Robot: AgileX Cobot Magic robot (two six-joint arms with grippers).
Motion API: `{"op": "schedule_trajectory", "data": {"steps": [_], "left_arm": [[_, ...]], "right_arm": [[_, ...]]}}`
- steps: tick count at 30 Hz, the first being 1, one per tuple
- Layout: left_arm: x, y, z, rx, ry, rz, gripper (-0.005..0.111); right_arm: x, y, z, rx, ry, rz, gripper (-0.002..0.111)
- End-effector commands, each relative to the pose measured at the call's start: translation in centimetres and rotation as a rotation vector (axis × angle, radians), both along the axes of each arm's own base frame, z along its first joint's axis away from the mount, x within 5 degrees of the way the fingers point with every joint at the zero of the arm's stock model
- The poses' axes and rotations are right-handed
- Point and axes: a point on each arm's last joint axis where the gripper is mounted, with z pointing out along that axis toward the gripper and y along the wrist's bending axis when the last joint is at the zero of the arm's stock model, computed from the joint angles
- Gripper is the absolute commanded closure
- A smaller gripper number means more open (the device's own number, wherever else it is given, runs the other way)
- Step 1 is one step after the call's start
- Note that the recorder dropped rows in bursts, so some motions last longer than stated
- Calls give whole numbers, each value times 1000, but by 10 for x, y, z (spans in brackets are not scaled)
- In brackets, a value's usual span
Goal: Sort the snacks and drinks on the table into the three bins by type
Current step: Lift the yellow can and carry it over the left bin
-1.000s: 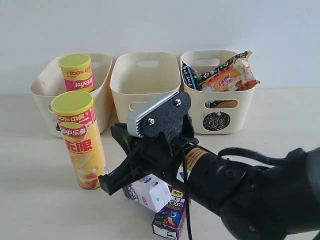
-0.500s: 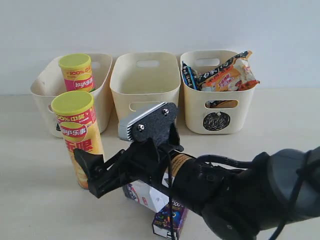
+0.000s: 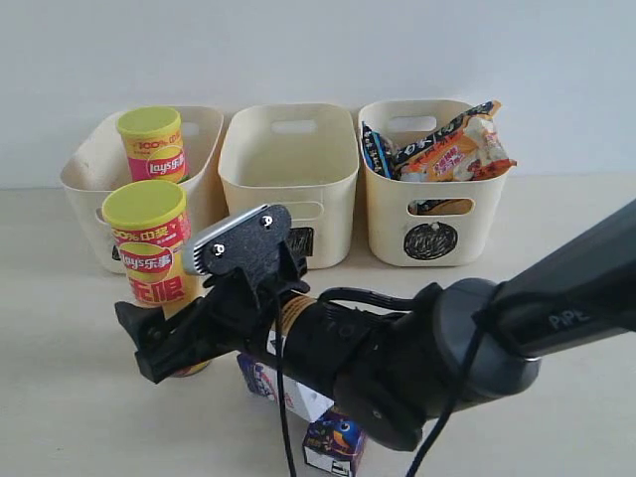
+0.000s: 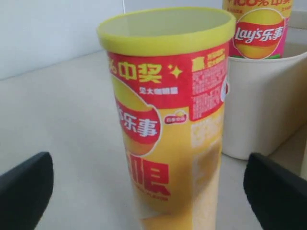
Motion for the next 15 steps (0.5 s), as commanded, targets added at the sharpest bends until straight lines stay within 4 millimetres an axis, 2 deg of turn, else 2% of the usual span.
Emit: {"op": "schedule_trajectory", "data": {"steps": [1,15], "left_arm": [[0,0,0,-15,-9,6,102],[0,0,0,-15,-9,6,102]], "right_arm": [[6,9,-2,-13,-8,13,4],[32,40,-11,-44,-13,3,4]]}}
